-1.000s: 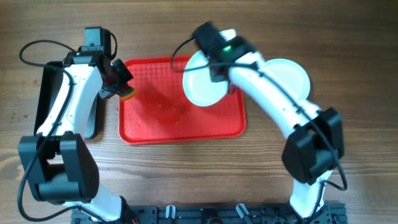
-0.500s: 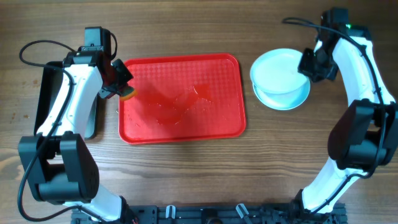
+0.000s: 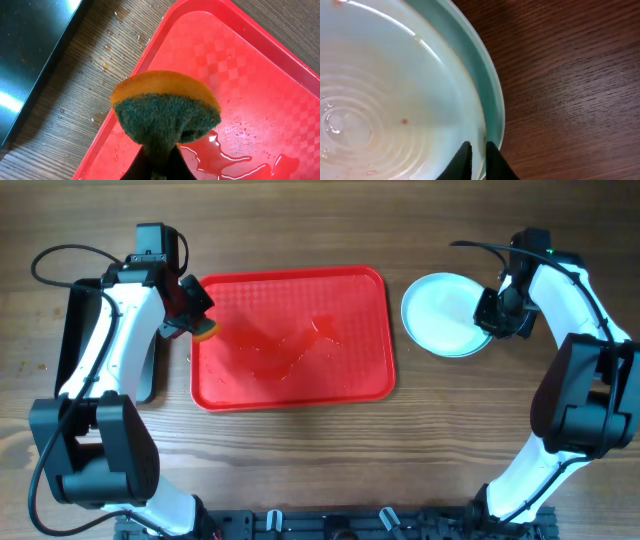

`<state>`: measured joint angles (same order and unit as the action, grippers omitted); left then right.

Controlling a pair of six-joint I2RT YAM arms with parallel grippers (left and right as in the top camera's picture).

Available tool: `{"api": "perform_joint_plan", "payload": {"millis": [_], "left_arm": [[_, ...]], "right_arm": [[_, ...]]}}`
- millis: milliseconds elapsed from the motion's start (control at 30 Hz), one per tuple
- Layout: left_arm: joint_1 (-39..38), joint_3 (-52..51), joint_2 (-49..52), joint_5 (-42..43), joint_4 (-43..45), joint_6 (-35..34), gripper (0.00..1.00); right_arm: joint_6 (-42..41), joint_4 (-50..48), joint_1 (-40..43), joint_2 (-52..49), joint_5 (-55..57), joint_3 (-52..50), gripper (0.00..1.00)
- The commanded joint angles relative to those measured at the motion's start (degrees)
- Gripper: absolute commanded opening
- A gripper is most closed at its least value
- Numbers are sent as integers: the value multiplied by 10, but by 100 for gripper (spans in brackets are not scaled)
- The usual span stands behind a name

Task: Clean dirty plates on tray and stack at the side
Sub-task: 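Carry the last plate with the right gripper onto the right-side stack, then place the sponge into the black tray with the left gripper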

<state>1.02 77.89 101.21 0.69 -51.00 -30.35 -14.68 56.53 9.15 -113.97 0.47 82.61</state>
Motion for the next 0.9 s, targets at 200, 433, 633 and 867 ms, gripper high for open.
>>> {"api": "perform_joint_plan", "payload": {"millis": [200, 433, 633, 867], "left_arm": [[1, 9, -6, -8, 1, 13, 4], [74, 39, -8, -58, -56, 31, 4], [153, 38, -5, -57, -24, 29, 4], [173, 38, 28, -98, 4, 29, 4]], "right_arm": [[-2, 6, -1, 14, 4, 22, 36], [35, 0, -30, 84, -186, 72, 50], [26, -26, -132, 84, -178, 66, 59], [8, -63, -217, 83, -150, 64, 73]]}}
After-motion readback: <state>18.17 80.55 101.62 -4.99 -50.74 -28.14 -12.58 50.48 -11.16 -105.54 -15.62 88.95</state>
